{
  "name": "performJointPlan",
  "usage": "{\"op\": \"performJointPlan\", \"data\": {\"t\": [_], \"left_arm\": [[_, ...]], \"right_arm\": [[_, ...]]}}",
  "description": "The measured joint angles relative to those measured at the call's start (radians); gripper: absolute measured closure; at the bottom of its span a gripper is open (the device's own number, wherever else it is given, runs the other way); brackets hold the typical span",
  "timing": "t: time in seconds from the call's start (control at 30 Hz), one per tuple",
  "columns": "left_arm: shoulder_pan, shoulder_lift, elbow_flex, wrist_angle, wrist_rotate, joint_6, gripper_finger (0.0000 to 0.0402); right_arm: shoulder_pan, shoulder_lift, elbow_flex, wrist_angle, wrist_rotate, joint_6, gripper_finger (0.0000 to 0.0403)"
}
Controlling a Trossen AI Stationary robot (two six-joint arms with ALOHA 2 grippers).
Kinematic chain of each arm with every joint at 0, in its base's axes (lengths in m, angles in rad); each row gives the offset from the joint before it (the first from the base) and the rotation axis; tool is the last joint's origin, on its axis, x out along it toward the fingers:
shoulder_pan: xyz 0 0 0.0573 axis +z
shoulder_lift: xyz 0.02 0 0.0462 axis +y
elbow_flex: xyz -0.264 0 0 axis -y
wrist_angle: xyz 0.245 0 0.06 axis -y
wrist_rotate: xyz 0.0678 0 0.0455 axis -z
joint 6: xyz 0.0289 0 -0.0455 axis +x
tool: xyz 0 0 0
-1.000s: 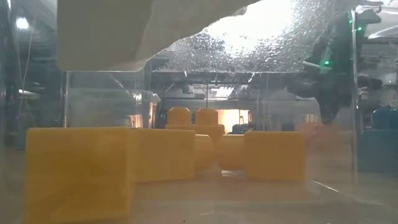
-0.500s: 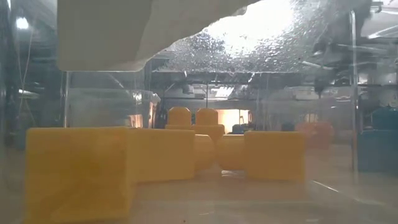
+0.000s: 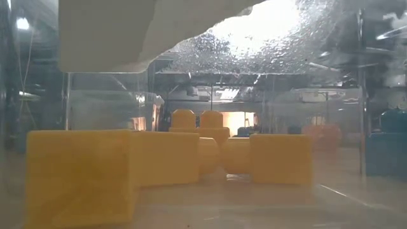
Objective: Sort blocks
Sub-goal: Put the yellow game piece into the bottom transparent bin
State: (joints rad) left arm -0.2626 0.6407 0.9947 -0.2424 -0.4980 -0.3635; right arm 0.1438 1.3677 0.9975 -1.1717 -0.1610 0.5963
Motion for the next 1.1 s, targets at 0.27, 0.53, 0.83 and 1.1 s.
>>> {"op": "performJointPlan", "data": {"t": [0.27,0.53,0.83,1.1], "left_arm": [[0.0,0.0,0.0,0.005,0.0,-0.001,0.014],[0.0,0.0,0.0,0.026,-0.001,-0.028,0.014],[0.0,0.003,0.0,0.026,-0.002,-0.029,0.014],[0.0,0.003,0.0,0.026,-0.002,-0.028,0.014]], "right_arm": [[-0.039,0.197,-0.039,-0.029,0.078,-0.238,0.0102],[-0.046,0.337,-0.039,-0.034,0.132,-0.239,0.01],[-0.043,0.405,-0.038,-0.037,0.135,-0.239,0.01],[-0.043,0.405,-0.067,-0.063,0.125,-0.239,0.0152]]}}
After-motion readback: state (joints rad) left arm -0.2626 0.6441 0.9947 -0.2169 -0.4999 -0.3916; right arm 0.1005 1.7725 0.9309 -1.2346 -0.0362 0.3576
